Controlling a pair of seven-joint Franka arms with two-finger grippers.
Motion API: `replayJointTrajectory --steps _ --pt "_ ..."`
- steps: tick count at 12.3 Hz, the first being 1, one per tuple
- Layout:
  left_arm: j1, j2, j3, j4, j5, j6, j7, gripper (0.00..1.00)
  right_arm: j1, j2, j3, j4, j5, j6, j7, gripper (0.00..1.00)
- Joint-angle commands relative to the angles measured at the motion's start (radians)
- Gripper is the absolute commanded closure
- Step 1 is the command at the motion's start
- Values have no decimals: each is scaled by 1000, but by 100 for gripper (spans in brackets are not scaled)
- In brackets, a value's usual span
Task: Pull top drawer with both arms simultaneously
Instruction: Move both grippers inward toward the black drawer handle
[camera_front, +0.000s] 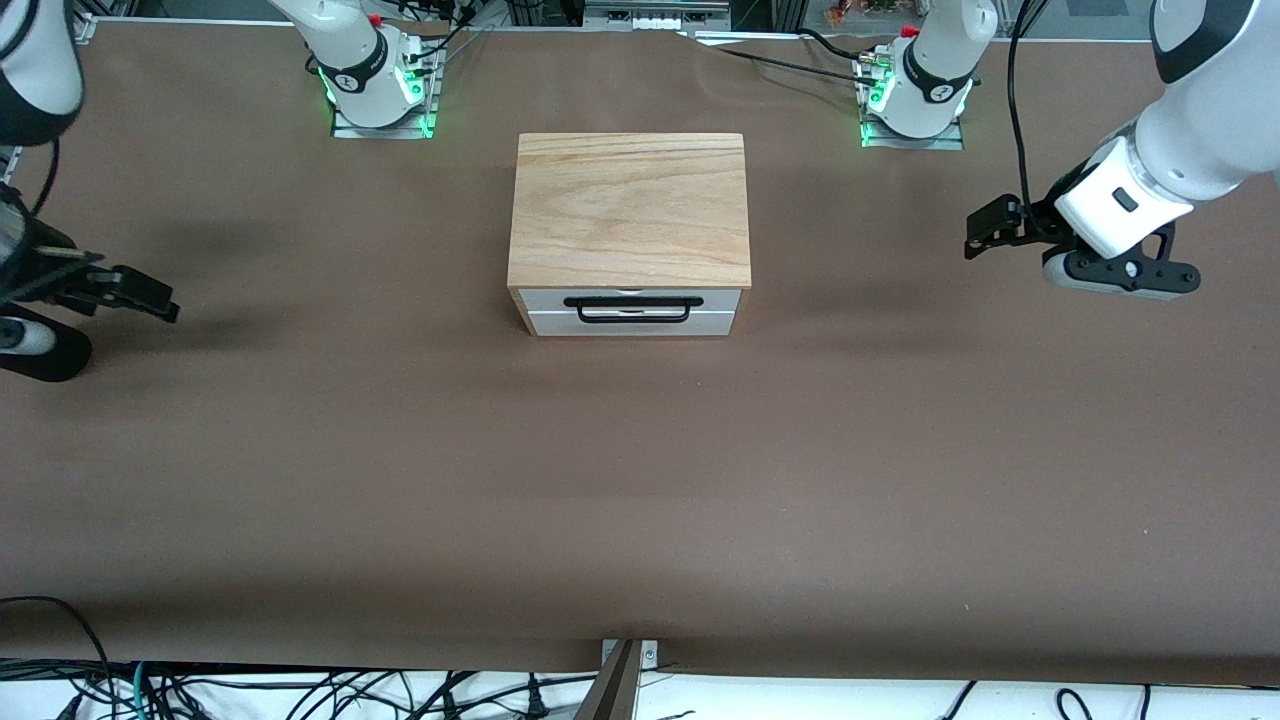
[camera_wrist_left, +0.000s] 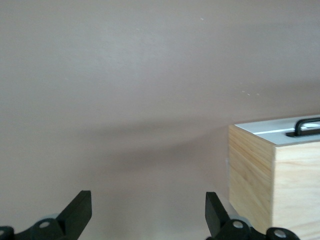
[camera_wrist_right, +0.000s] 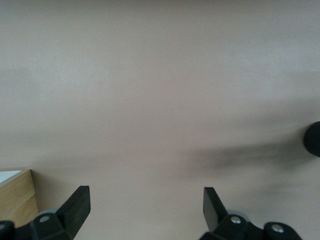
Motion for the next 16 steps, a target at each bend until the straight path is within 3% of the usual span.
replayJointTrajectory --steps 1,4,7,10,12,16 --pt "-1 55 -7 2 -135 -10 27 0 16 59 14 19 75 5 4 0" --pt "-1 180 -37 17 -344 13 35 0 15 145 14 17 308 -4 2 0" --pt "-12 321 -37 55 -568 63 200 0 7 240 12 9 578 -6 -68 0" --pt "-21 447 -39 54 -874 120 390 0 2 317 12 -18 851 -6 -221 0" --pt "-64 519 -41 54 -1049 154 510 0 8 364 24 -38 957 -9 -334 0" --pt "-98 669 -42 55 -1261 154 893 0 22 458 93 -46 1121 -12 -530 0"
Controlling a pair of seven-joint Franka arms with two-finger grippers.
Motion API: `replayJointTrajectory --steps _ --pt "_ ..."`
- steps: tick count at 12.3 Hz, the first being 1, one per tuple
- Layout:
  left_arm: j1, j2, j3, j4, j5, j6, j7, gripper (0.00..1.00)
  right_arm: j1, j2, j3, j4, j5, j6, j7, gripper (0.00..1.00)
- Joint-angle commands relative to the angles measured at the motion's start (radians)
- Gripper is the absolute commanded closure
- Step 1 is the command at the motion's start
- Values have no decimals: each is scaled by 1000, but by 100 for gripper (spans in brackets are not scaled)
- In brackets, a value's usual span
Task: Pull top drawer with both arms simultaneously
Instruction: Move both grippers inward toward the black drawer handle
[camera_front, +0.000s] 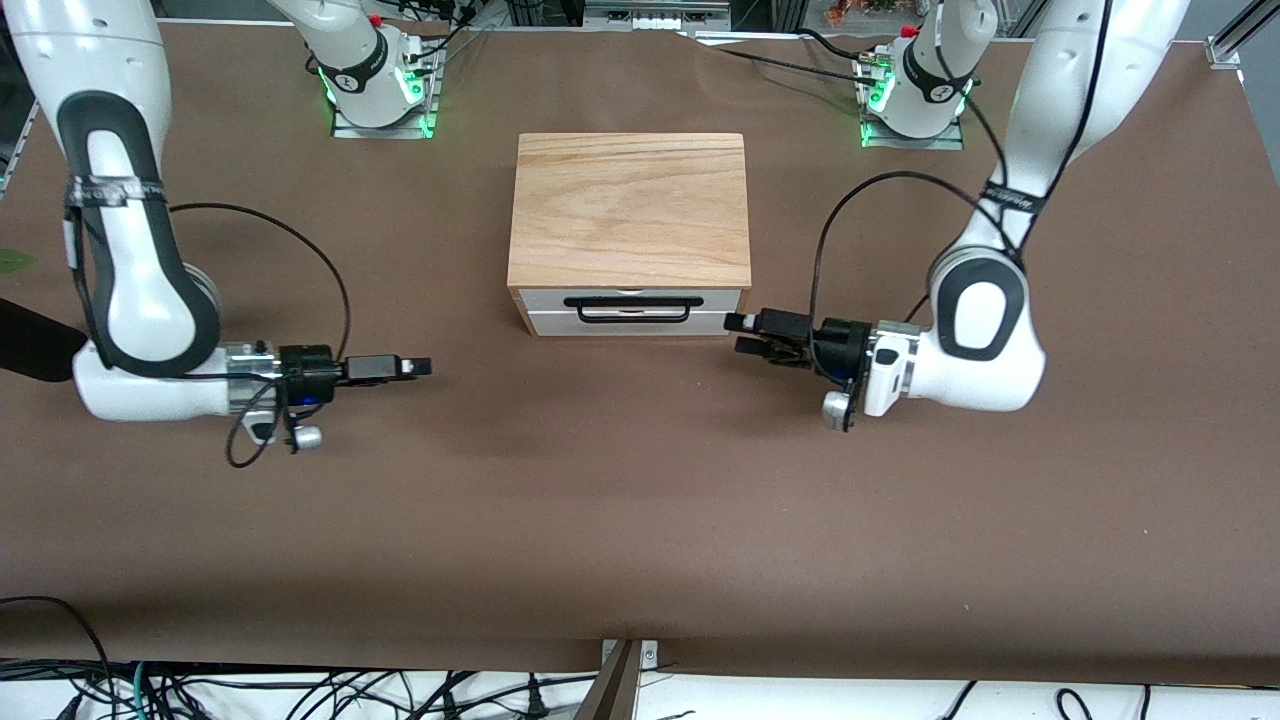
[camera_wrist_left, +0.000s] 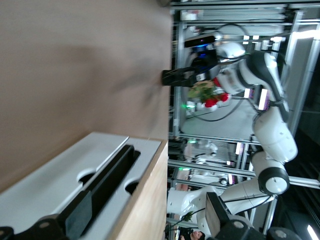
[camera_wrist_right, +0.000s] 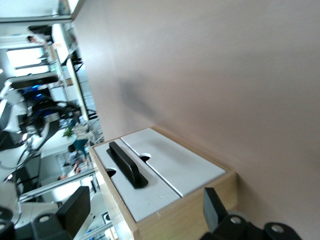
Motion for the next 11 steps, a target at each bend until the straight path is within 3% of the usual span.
replayJointTrajectory --steps 1,2,3,6,8,11 --pt "-9 92 -1 34 -108 -7 226 0 21 40 32 -4 101 -5 -93 0" --pt "-30 98 -1 21 -154 -8 298 0 48 58 32 -4 149 -5 -125 0" --pt "-38 110 -1 9 -182 -10 334 10 71 77 32 -6 201 -6 -161 0" --pt "-54 132 -3 -26 -228 -18 344 24 121 120 32 -25 310 -25 -283 0" --pt "-52 153 -3 -35 -228 -27 338 25 147 121 32 -79 388 -29 -378 0" --pt "-57 158 -3 -81 -224 -38 330 25 165 130 32 -102 433 -60 -435 0"
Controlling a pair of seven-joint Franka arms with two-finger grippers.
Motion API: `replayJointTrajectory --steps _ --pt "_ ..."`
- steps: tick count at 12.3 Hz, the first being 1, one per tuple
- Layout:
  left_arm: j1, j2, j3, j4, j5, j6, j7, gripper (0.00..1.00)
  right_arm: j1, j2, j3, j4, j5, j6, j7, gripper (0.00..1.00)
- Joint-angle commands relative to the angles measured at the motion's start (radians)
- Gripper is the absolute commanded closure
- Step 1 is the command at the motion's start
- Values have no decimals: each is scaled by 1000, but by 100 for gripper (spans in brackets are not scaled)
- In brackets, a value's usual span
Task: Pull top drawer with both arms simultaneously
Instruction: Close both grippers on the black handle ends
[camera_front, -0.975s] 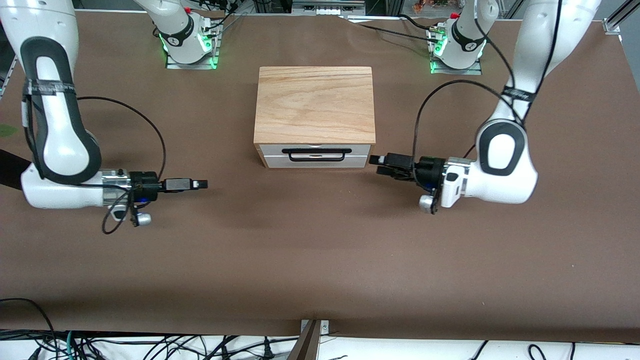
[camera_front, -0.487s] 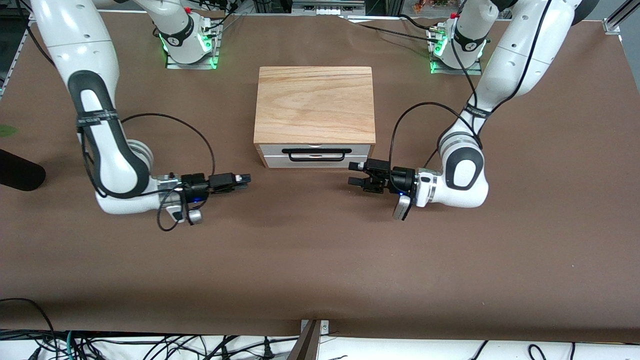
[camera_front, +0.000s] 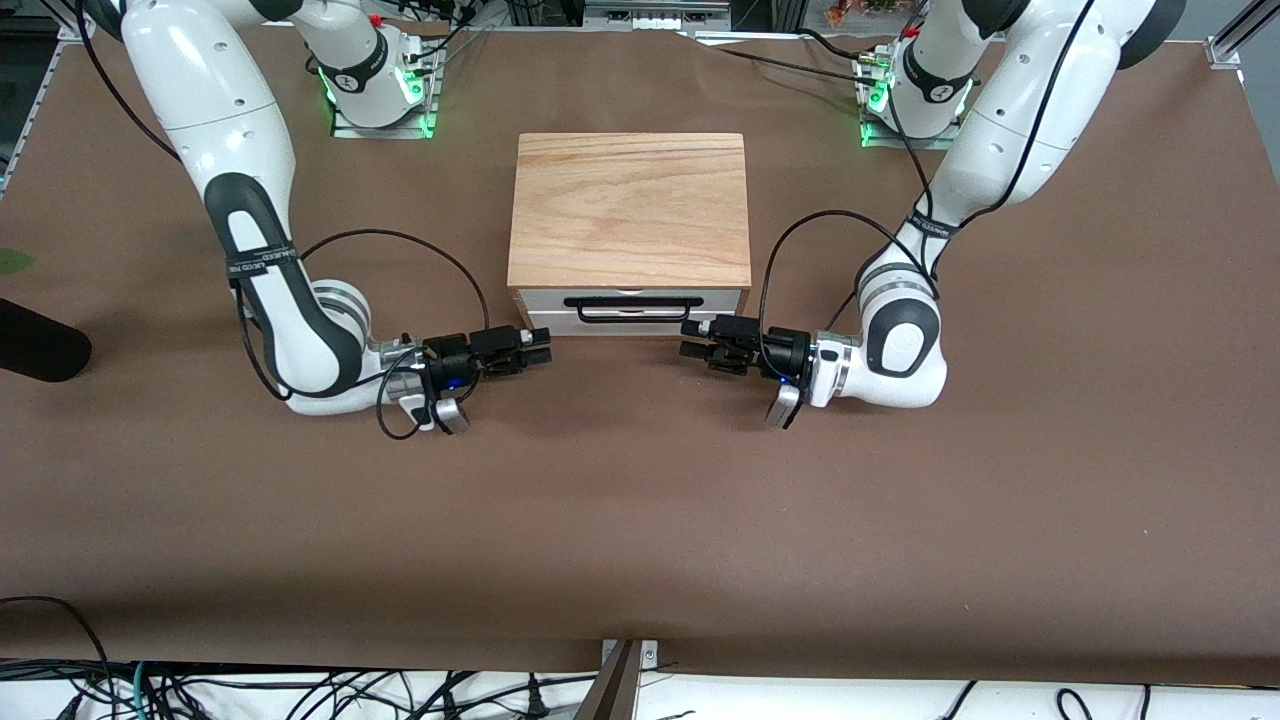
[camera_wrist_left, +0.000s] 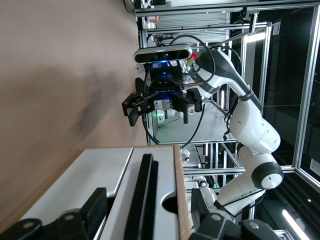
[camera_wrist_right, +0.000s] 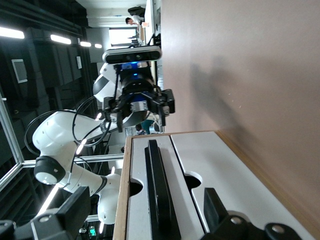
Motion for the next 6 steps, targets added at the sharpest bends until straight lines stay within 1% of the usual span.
replayJointTrajectory --steps 1,3,4,6 --pt "-5 -7 -2 -43 -28 -15 21 25 11 -7 0 -33 52 -30 -52 0" --pt "-11 -7 -6 -48 -28 -13 21 34 28 -9 0 -54 98 -57 -102 0" --pt "-16 -7 -6 -49 -28 -13 21 40 37 -9 0 -63 121 -62 -118 0" --pt "-19 -7 -6 -55 -28 -15 21 49 57 -7 0 -71 157 -62 -141 0"
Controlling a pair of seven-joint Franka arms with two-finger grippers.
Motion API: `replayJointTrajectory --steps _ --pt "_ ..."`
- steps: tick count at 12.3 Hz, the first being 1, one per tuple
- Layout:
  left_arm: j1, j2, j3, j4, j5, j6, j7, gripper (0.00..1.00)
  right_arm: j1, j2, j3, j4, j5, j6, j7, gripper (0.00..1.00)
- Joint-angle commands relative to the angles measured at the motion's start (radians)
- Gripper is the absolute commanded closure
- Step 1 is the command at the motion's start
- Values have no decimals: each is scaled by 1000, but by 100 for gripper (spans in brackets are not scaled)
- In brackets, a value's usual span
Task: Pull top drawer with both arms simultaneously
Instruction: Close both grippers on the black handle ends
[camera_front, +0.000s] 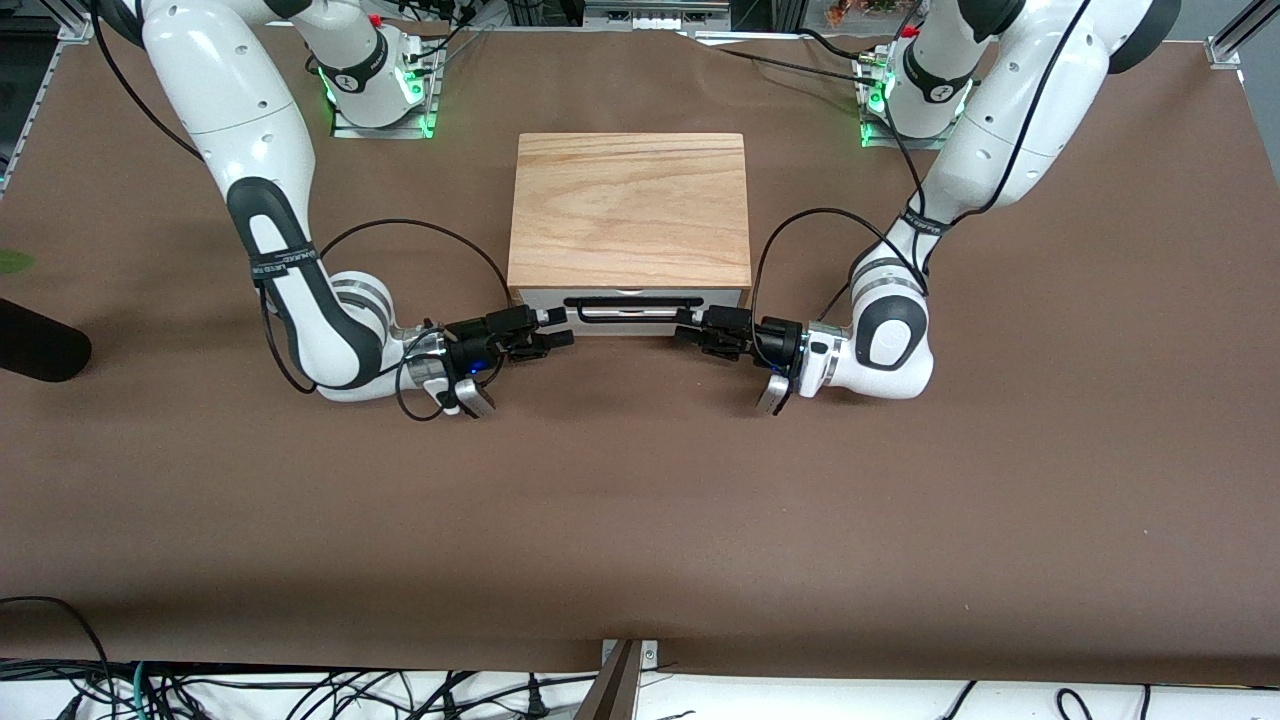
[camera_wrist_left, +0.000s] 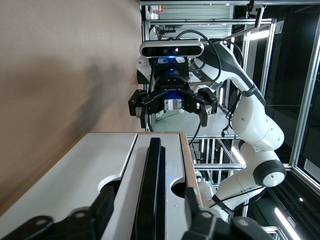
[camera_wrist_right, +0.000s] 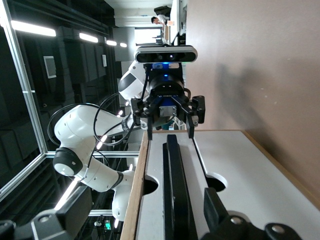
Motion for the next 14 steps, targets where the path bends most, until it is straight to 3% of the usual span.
replayJointTrajectory --steps 1,2,6,9,10,11,14 --pt "-19 -10 3 -25 -28 -7 21 55 27 -5 -1 -24 68 -11 -54 0" --pt "-19 -7 3 -25 -28 -7 21 59 31 7 -1 -24 72 -8 -71 0" --pt "-19 -2 3 -22 -29 -7 21 100 31 51 -3 -21 72 -10 -154 0" --pt "-19 1 3 -18 -31 -7 20 100 33 57 -3 -20 73 -3 -162 4" --pt "-19 -1 3 -16 -31 -7 20 100 33 57 -3 -20 73 -3 -163 10" --pt "-19 -1 3 -16 -31 -7 20 100 35 57 -1 -20 73 -2 -165 21" --pt "-19 1 3 -14 -32 -7 20 100 39 56 -3 -20 78 1 -165 66"
